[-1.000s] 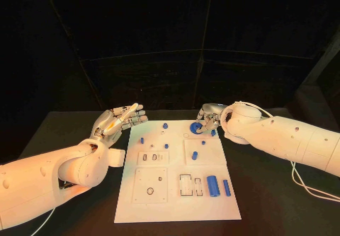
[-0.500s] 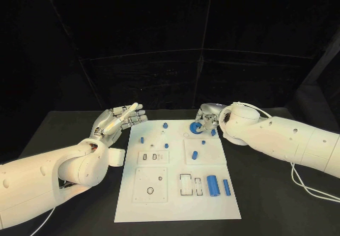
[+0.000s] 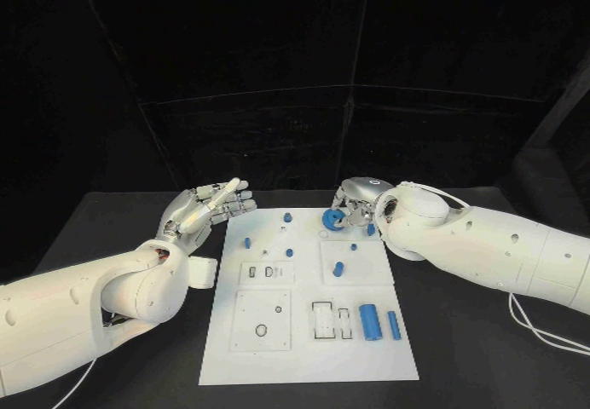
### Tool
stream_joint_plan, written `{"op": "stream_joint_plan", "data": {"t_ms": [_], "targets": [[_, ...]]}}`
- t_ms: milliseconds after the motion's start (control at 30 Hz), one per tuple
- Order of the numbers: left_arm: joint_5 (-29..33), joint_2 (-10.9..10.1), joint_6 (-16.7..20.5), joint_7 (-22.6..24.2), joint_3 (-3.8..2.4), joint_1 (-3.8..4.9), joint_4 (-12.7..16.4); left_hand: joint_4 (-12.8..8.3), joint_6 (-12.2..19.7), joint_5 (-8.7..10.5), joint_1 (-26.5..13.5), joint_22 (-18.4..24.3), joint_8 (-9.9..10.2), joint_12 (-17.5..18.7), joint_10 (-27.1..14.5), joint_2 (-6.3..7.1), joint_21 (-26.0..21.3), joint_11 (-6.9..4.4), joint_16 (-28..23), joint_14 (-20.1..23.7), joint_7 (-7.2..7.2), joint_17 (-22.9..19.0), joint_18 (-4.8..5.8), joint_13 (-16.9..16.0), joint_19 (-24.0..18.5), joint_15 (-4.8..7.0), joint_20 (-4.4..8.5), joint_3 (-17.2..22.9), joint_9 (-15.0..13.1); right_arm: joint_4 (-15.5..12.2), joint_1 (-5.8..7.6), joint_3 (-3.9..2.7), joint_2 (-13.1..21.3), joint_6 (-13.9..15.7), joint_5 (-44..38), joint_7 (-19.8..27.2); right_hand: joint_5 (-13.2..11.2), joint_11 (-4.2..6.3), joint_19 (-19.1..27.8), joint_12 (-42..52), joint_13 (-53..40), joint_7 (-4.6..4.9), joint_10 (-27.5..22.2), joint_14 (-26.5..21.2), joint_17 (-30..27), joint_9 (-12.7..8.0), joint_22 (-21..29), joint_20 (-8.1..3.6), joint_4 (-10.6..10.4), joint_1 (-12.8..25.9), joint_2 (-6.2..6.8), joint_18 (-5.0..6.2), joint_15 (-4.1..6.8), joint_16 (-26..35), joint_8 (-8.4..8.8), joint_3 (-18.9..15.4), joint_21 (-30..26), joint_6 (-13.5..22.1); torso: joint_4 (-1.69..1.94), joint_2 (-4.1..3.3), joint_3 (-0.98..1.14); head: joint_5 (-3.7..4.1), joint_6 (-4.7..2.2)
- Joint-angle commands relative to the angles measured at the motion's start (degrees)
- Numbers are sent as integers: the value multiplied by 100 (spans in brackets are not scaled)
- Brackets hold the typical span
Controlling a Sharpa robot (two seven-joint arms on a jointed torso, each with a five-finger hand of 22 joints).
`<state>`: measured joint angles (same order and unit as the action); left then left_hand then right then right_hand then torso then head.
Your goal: Assemble the parts on the task board
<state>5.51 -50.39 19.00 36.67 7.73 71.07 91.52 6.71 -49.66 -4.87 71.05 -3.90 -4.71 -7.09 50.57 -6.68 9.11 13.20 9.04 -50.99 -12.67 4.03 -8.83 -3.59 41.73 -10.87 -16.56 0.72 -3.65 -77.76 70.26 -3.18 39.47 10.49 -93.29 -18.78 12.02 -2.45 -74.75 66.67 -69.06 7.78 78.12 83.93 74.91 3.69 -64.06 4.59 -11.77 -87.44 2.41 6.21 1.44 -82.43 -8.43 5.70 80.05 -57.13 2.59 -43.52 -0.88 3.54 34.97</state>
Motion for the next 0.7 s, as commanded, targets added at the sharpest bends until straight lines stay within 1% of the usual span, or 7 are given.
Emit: {"op": "stream_joint_plan", "data": {"t_ms": [33,100,167,333,467,600,700], "targets": [[-36,0,-123,39,-6,9,2,-33,24,18,24,5,27,-28,-54,-10,-39,1,-33,-22,-348,-8,-78,1,48,-22,0,-5,-4,-239,9,-4,21,507,-227,-82,81,8,-68,-14,-3,-22,52,338,46,14,-36,1,-2,123,43,-114,33,-22,21,77,49,-65,4,-1,-3,-16,-7],[-36,1,-137,43,-6,9,2,-34,26,19,20,6,29,-28,-57,-5,-42,2,-36,-21,-349,-8,-77,1,51,-23,0,-8,-3,-364,9,-5,17,553,-293,-89,121,8,-80,-8,-13,-22,56,339,50,13,-57,0,-8,154,57,-118,34,-24,32,109,59,-71,3,0,-4,-44,-4],[-36,5,-151,45,-6,9,2,-32,30,19,11,7,30,-27,-61,-1,-46,3,-40,-20,-351,-9,-77,1,55,-24,0,-11,-3,-478,9,-5,-24,580,-383,-82,132,5,-85,-15,-12,-20,54,339,50,11,-67,0,-23,207,90,-120,33,-24,47,124,64,-70,9,0,-5,-46,-2],[-36,12,-165,46,-6,9,-4,-32,30,19,10,7,30,-27,-61,-1,-47,3,-40,-20,-351,-9,-77,1,55,-24,0,-12,-3,-525,10,1,-258,590,-570,-84,131,5,-87,-14,-16,-19,56,338,42,10,-72,1,-32,234,103,-121,32,-19,55,137,67,-70,8,-6,0,-60,6],[-36,23,-170,45,-6,9,-9,-29,33,19,0,7,32,-27,-64,2,-50,5,-43,-20,-352,-9,-77,2,59,-25,0,-15,-3,-433,10,39,-500,590,-666,-102,138,6,-90,-13,-20,-20,57,337,43,10,-78,1,-33,240,97,-122,32,-20,61,160,70,-72,11,-6,-4,-57,19],[-36,39,-172,43,-6,9,-19,-29,33,19,0,7,32,-27,-64,2,-50,5,-43,-20,-352,-9,-77,2,59,-25,0,-15,-3,-247,11,95,-764,563,-714,-109,145,7,-94,-13,-21,-21,56,337,41,10,-86,1,-31,241,94,-124,33,-18,64,176,73,-73,15,-2,-6,-75,24],[-36,50,-175,41,-6,10,-26,-29,33,19,0,7,32,-27,-64,2,-50,5,-43,-20,-352,-9,-77,2,59,-25,0,-15,-3,-51,10,121,-968,434,-739,-122,149,8,-96,-25,-12,-21,50,337,42,9,-90,0,-28,240,93,-124,33,-18,68,188,75,-73,21,-6,-5,-73,28]]}}
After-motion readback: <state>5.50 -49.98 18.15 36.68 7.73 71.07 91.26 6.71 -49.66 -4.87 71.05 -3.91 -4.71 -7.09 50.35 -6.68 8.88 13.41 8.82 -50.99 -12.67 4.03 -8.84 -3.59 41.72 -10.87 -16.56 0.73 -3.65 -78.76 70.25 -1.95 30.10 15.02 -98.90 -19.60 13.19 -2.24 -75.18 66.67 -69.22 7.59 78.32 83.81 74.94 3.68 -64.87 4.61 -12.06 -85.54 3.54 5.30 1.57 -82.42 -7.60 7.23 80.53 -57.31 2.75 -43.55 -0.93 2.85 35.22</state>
